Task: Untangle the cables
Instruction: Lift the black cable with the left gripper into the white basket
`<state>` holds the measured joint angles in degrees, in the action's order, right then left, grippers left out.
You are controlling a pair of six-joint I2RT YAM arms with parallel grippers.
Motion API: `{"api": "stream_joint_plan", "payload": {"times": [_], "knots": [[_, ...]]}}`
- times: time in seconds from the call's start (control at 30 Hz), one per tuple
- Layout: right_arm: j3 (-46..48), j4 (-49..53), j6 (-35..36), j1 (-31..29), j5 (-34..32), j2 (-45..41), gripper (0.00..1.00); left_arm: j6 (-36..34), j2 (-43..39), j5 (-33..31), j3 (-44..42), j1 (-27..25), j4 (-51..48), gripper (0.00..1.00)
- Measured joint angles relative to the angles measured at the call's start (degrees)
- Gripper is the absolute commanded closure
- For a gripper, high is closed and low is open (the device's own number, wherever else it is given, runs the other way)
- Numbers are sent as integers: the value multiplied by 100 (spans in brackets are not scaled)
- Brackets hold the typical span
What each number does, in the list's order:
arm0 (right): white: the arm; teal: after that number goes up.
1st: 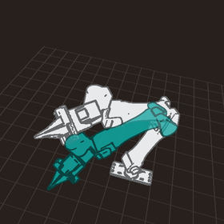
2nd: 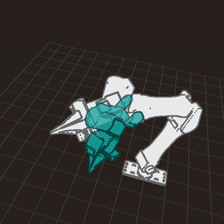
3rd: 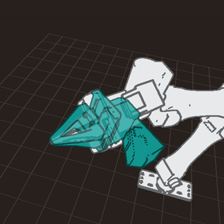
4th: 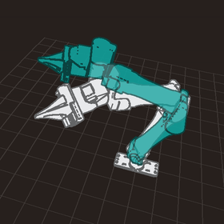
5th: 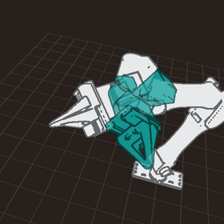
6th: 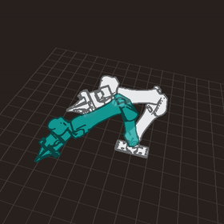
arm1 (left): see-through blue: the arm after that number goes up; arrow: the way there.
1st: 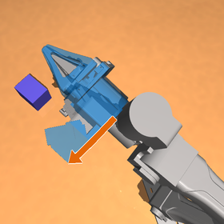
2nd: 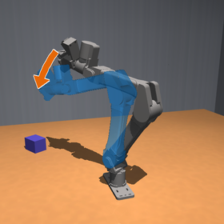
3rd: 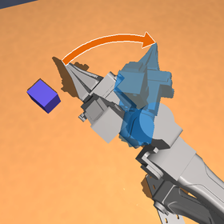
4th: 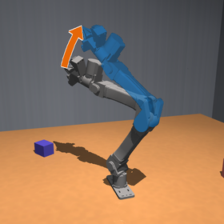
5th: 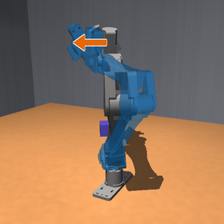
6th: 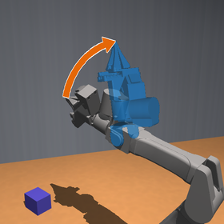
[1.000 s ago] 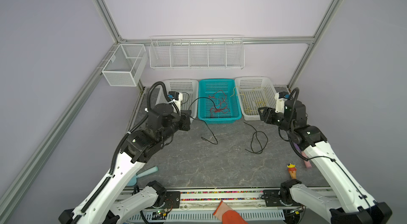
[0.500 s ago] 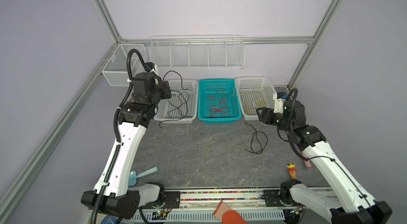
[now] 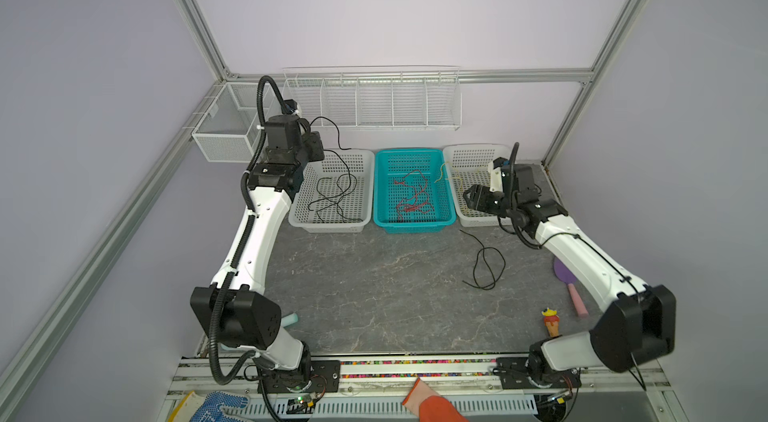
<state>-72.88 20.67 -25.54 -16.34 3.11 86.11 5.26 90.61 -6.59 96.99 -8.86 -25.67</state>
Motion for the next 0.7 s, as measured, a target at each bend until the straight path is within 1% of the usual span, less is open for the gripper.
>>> {"api": "stream_joint_plan", "payload": {"times": [0.2, 0.3, 0.53, 0.7], "knots": [[-1165, -245, 39, 350, -92, 1676, 36, -22, 256, 2, -151, 223, 315, 100], [-1565, -315, 79, 404, -39, 2415, 36, -44, 273, -22, -398, 271, 516, 100], [-2006, -358, 157, 415, -7, 3458, 36, 26, 273, 2, -1169, 278, 962, 100], [-2852, -372, 225, 431, -72, 4094, 36, 50, 273, -26, -1770, 275, 1228, 100]]}}
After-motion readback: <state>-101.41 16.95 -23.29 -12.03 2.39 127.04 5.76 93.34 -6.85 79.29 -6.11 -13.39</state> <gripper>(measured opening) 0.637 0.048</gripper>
